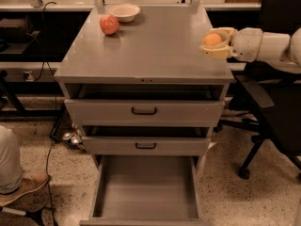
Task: Pick orange from bottom drawer and place on counter
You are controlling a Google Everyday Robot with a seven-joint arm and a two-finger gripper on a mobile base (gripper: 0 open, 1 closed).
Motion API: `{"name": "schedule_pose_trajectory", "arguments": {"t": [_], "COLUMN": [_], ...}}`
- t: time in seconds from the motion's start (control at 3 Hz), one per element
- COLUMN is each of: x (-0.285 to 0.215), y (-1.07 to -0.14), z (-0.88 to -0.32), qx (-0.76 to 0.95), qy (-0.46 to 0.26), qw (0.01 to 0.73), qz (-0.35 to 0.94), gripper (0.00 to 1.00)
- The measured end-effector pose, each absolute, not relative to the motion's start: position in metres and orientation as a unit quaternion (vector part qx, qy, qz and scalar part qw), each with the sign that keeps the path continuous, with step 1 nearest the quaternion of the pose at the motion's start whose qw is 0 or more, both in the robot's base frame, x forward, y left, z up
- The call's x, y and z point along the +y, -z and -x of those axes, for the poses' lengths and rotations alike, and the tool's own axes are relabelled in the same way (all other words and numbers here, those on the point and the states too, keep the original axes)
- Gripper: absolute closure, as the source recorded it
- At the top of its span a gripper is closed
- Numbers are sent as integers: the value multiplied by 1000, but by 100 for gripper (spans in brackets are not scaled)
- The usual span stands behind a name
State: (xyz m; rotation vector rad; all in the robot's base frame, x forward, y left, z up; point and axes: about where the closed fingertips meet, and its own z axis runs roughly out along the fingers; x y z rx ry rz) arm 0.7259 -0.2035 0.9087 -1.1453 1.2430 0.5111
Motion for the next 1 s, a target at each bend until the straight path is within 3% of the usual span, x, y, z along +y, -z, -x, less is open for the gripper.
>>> {"name": "schedule_pose_trajectory", "arguments": {"t": [1.0], "x": [-185], "y": [-863], "z": [-755], "qx": [600], "qy": [-216], "qw": [539], "qz": [550], "gripper": [100]}}
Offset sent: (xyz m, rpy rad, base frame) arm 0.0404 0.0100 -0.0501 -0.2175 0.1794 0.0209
